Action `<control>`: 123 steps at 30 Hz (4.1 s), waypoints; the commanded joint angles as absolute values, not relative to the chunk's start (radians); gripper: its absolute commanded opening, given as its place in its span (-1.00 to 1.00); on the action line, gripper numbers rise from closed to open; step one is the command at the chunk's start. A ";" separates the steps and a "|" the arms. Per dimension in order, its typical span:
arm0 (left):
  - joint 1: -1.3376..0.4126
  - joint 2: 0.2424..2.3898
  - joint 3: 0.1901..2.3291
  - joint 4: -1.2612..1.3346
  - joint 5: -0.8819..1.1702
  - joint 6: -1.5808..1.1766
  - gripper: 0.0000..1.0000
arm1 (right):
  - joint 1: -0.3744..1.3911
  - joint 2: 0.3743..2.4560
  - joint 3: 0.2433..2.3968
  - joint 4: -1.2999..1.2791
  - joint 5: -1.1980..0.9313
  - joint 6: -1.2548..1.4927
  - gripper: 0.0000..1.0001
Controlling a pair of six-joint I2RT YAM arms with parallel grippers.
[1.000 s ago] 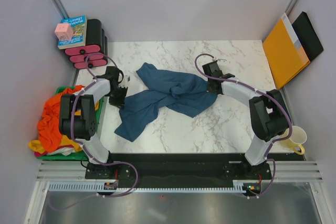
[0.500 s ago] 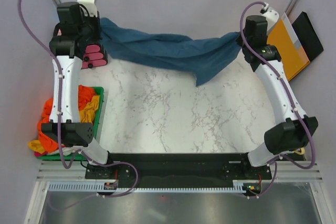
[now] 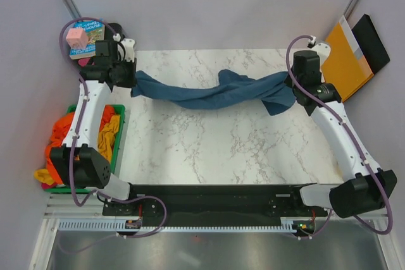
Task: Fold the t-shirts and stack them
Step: Flatten out the tshirt
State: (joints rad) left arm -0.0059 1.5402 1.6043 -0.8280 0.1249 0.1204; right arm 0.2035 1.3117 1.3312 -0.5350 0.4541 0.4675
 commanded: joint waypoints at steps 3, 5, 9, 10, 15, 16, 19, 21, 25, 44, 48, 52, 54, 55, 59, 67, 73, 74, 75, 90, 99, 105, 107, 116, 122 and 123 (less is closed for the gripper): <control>-0.002 1.267 1.623 -0.723 0.178 0.094 -0.96 | 0.221 1.161 1.402 -0.514 0.528 0.396 -1.00; -0.002 1.298 1.637 -0.719 0.183 0.092 -0.96 | 0.221 1.186 1.427 -0.514 0.534 0.393 -1.00; -0.002 1.431 1.699 -0.713 0.172 0.090 -0.97 | 0.213 1.319 1.446 -0.506 0.548 0.400 -1.00; -0.002 1.487 1.707 -0.707 0.170 0.092 -0.96 | 0.204 1.347 1.454 -0.488 0.549 0.402 -1.00; -0.002 1.670 1.749 -0.660 0.134 0.103 -0.93 | 0.187 1.570 1.518 -0.446 0.563 0.403 -1.00; -0.002 1.704 1.753 -0.654 0.130 0.103 -0.87 | 0.189 1.606 1.534 -0.446 0.577 0.402 -1.00; -0.002 1.799 1.773 -0.634 0.115 0.092 -0.29 | 0.187 1.739 1.610 -0.449 0.591 0.390 -0.38; -0.002 1.822 1.776 -0.611 0.112 0.078 0.31 | 0.187 1.796 1.658 -0.453 0.589 0.381 0.03; -0.002 1.786 1.776 -0.583 0.106 0.061 0.72 | 0.196 1.783 1.657 -0.453 0.583 0.371 0.46; -0.002 1.336 1.168 -0.587 0.109 0.124 0.64 | 0.284 1.405 0.888 -0.574 0.431 0.968 0.23; -0.002 1.327 1.129 -0.598 0.098 0.127 0.62 | 0.285 1.413 0.851 -0.641 0.497 0.985 0.23; -0.002 1.325 1.103 -0.610 0.091 0.127 0.61 | 0.284 1.373 0.805 -0.676 0.526 1.011 0.23; -0.003 1.325 1.097 -0.614 0.094 0.123 0.61 | 0.282 1.353 0.779 -0.695 0.529 1.017 0.23; -0.002 1.327 1.092 -0.615 0.094 0.121 0.61 | 0.284 1.335 0.770 -0.701 0.531 1.026 0.22; -0.002 1.328 1.085 -0.615 0.106 0.112 0.61 | 0.282 1.302 0.717 -0.721 0.514 1.048 0.22; -0.002 1.342 1.085 -0.617 0.127 0.101 0.59 | 0.284 1.353 0.654 -0.666 0.448 1.054 0.22; -0.002 1.336 1.074 -0.620 0.118 0.101 0.57 | 0.284 1.410 0.597 -0.575 0.406 1.052 0.15; -0.002 1.333 1.072 -0.620 0.118 0.101 0.57 | 0.285 1.411 0.592 -0.565 0.408 1.052 0.08; -0.002 1.333 1.066 -0.620 0.117 0.101 0.57 | 0.284 1.410 0.586 -0.557 0.410 1.052 -0.02; -0.002 1.296 1.063 -0.722 0.026 0.080 0.63 | 0.308 1.235 0.566 -0.604 0.465 1.040 -1.00; -0.002 1.482 1.063 -0.763 0.173 0.097 0.46 | 0.330 1.247 0.595 -0.586 0.482 1.002 -1.00; -0.002 1.557 1.071 -0.709 0.215 0.114 0.33 | 0.347 1.258 0.617 -0.592 0.491 0.985 -1.00; -0.002 1.572 1.068 -0.707 0.209 0.101 0.31 | 0.347 1.256 0.621 -0.595 0.494 0.982 -1.00; 0.028 1.658 1.016 -0.651 0.192 0.107 0.31 | 0.350 1.273 0.650 -0.601 0.497 0.969 -1.00; 0.038 1.695 1.011 -0.626 0.209 0.107 0.30 | 0.354 1.275 0.660 -0.603 0.502 0.963 -1.00; 0.040 1.700 1.011 -0.627 0.209 0.107 0.30 | 0.356 1.275 0.661 -0.606 0.503 0.963 -1.00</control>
